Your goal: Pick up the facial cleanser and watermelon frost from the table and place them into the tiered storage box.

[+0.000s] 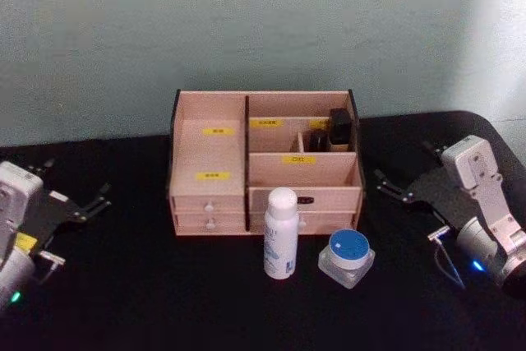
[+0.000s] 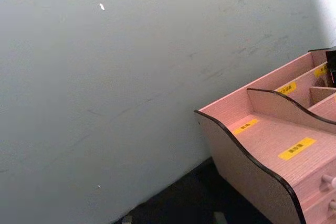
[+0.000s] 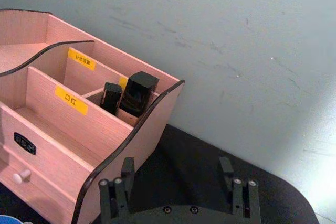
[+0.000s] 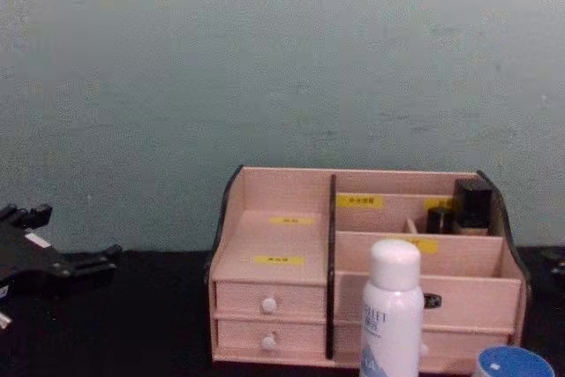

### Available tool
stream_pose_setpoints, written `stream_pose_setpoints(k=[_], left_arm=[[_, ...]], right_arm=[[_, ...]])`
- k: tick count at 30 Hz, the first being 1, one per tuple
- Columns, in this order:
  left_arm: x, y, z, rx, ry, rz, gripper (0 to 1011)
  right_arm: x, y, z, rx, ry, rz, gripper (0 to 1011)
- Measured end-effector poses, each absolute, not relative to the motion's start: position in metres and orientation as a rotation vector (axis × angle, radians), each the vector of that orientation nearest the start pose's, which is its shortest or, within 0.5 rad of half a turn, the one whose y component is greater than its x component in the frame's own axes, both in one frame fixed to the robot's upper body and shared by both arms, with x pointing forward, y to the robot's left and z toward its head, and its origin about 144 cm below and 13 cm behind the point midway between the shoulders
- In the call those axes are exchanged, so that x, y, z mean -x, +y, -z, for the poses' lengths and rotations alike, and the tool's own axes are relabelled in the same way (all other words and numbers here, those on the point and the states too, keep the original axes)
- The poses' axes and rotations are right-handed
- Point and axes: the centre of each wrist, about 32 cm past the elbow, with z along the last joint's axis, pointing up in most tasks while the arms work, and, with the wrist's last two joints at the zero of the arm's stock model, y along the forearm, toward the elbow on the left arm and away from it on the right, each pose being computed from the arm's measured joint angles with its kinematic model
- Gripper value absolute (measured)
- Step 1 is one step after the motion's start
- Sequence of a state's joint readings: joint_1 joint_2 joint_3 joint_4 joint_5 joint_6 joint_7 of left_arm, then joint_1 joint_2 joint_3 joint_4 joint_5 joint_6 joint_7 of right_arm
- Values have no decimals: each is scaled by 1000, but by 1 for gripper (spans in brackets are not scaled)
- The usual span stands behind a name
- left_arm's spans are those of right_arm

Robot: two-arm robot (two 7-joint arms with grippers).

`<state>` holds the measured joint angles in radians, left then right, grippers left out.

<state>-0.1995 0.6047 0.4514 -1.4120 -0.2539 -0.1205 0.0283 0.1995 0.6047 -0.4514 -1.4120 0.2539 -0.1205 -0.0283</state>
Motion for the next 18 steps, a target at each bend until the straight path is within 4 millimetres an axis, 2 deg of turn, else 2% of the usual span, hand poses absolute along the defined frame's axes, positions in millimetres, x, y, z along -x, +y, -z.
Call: stream_pose_setpoints(k=[18], left_arm=[[-489, 310, -1140, -304, -285, -1248, 1001]], right_arm=[[-489, -310, -1140, 305, -285, 1248, 1002]])
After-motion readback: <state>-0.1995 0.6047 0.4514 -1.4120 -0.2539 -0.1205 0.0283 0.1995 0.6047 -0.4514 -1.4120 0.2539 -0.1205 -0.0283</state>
